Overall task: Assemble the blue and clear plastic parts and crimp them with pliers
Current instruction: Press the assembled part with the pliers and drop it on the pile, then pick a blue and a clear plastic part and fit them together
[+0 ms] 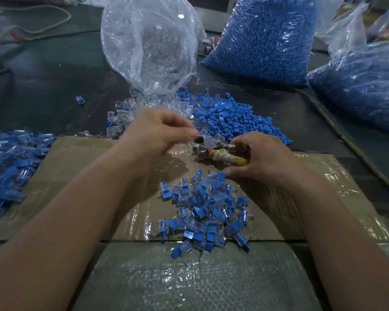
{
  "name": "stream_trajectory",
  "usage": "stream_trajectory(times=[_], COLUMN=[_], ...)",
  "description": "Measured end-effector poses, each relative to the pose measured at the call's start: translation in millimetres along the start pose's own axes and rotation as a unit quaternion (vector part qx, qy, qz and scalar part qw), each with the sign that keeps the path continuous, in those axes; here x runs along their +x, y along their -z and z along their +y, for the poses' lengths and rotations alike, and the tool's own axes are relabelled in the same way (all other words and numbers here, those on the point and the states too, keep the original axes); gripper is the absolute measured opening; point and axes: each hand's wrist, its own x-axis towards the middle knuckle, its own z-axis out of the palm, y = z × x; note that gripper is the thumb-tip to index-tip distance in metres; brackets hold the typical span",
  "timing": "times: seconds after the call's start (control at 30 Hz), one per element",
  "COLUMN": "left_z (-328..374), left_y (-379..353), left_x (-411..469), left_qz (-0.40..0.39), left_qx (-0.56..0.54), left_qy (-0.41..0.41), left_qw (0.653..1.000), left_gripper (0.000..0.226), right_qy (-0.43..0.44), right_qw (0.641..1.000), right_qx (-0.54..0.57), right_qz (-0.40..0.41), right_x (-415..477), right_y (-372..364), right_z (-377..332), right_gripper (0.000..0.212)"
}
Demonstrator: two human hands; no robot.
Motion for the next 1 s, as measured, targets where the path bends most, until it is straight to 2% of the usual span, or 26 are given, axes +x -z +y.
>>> stream_trajectory(times=[0.03,0.1,0.17,0.27,0.47,0.6,0.7,0.73,0.87,1.0], left_z=[-3.2,-9.1,-12.3,-18.9,-27.9,-31.6,-32.3,-31.6,-30.5,-31.5], left_y=[3.0,11.3,18.0,22.8,25.1,23.3,20.7,19.8,18.2,18.1], left_x=[3.4,11.1,16.4,22.3,28.0,29.6,30.7,30.3,29.3,30.7], left_qz=[0.080,0.202,0.250,0.272,0.263,0.217,0.193,0.191,0.184,0.185], left_qx=[0.014,0.117,0.199,0.279,0.386,0.396,0.416,0.418,0.421,0.418], left_qy=[-0.015,-0.058,-0.081,-0.092,-0.075,-0.051,-0.057,-0.064,-0.072,-0.074], left_qw=[0.997,0.971,0.944,0.917,0.881,0.891,0.887,0.886,0.885,0.886], left_gripper=[0.007,0.013,0.014,0.020,0.041,0.048,0.036,0.031,0.026,0.020], right_qy=[0.001,0.001,0.005,0.013,0.005,-0.003,0.005,0.004,0.003,0.011], right_qw=[1.000,1.000,1.000,0.999,0.997,0.998,0.999,0.999,1.000,1.000], right_qx=[0.005,0.018,0.026,0.022,0.044,0.065,0.049,0.045,0.020,0.020], right_qz=[-0.002,-0.006,-0.010,-0.033,-0.061,-0.025,-0.006,-0.004,-0.010,-0.017], right_x=[-0.3,-1.5,-2.7,-4.0,-8.6,-8.2,-6.5,-5.7,-2.7,-2.2], right_y=[0.5,1.4,2.9,5.1,11.5,12.3,10.9,10.5,8.9,9.1], right_z=[0.1,1.1,3.5,8.5,13.7,11.8,10.0,10.5,17.2,19.7], right_gripper=[0.055,0.057,0.059,0.068,0.091,0.078,0.079,0.073,0.029,0.022])
